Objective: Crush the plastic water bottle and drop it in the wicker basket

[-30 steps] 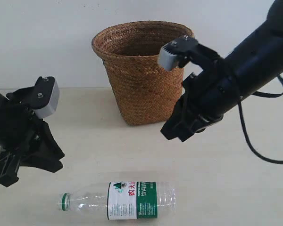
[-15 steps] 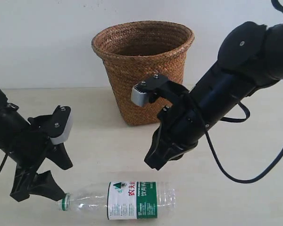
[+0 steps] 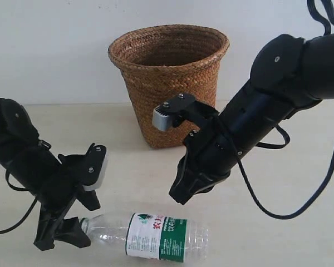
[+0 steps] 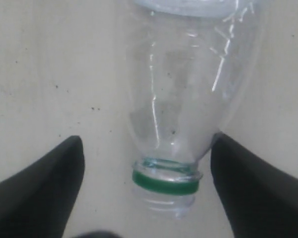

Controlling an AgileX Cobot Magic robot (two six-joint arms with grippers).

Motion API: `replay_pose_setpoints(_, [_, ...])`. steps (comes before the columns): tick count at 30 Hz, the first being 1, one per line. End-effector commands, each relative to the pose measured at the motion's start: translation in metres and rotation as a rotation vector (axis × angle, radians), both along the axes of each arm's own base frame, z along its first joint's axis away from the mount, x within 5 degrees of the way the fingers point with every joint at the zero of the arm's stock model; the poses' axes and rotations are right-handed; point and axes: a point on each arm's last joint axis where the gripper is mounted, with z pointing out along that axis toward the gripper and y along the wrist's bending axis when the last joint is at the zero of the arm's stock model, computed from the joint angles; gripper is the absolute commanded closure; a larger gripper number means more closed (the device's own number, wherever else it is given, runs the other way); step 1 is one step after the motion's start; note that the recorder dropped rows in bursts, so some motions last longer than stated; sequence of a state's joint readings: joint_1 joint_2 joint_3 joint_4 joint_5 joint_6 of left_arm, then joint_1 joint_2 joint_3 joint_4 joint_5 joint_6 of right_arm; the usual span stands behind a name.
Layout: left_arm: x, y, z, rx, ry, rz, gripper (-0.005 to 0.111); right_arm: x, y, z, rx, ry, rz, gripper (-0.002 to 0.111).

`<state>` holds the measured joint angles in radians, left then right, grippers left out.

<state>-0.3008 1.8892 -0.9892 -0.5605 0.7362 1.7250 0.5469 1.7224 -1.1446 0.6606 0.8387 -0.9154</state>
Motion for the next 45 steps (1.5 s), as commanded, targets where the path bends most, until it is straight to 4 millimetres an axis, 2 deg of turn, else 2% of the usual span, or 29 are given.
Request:
replay_pose_setpoints(1, [0.0, -0.003, -0.002, 0.009, -0.012, -0.008, 0.04, 0.001, 0.001, 0.002, 0.004, -0.013, 0.003, 0.108])
replay_pose_setpoints(5, [0.001, -0.003, -0.002, 0.01, -0.025, -0.003, 0.042, 0.002, 0.002, -0.001, -0.001, -0.005, 0.002, 0.108])
replay_pose_setpoints(9, [0.001, -0.003, -0.002, 0.01, -0.025, -0.003, 0.047, 0.005, 0.004, -0.013, -0.018, 0.023, -0.003, 0.108])
replay_pose_setpoints(15, [0.001, -0.003, -0.002, 0.011, -0.034, -0.032, 0.047, 0.011, 0.007, -0.021, -0.003, 0.011, -0.049, 0.108])
replay_pose_setpoints(22, [0.0, -0.003, -0.028, 0.033, 0.036, -0.055, 0.049, 0.01, 0.007, -0.02, 0.006, 0.034, -0.062, 0.108])
replay_pose_setpoints(23, [0.0, -0.003, -0.028, 0.032, 0.038, -0.056, 0.052, 0.01, 0.007, -0.02, 0.005, 0.038, -0.06, 0.108])
replay_pose_setpoints(25, [-0.001, -0.004, -0.026, 0.028, 0.047, -0.061, 0.068, 0.009, 0.007, -0.02, 0.004, 0.043, -0.056, 0.108])
replay_pose_setpoints(26, [-0.005, -0.002, -0.026, 0.037, 0.079, -0.092, 0.082, 0.009, 0.007, -0.02, 0.004, 0.043, -0.056, 0.108])
replay_pose_setpoints(28, [-0.012, 0.002, -0.025, 0.087, 0.154, -0.113, 0.102, 0.009, 0.007, -0.02, 0.004, 0.043, -0.056, 0.108])
replay_pose_setpoints(32, [-0.017, 0.009, -0.026, 0.191, 0.267, 0.078, 0.102, 0.012, 0.009, -0.016, 0.014, 0.049, -0.088, 0.108])
replay_pose_setpoints(33, [-0.016, 0.009, -0.026, 0.197, 0.289, 0.176, 0.102, 0.014, 0.011, -0.011, 0.023, 0.067, -0.112, 0.108])
replay_pose_setpoints(39, [-0.009, 0.008, -0.028, 0.202, 0.288, 0.46, 0.102, 0.021, 0.013, 0.011, -0.007, 0.1, -0.139, 0.108])
replay_pose_setpoints(41, [-0.007, 0.008, -0.028, 0.198, 0.281, 0.49, 0.102, 0.022, 0.014, 0.014, -0.03, 0.089, -0.154, 0.108])
replay_pose_setpoints(45, [-0.009, 0.008, -0.028, 0.198, 0.278, 0.425, 0.102, 0.017, 0.021, 0.013, -0.048, 0.071, -0.137, 0.108])
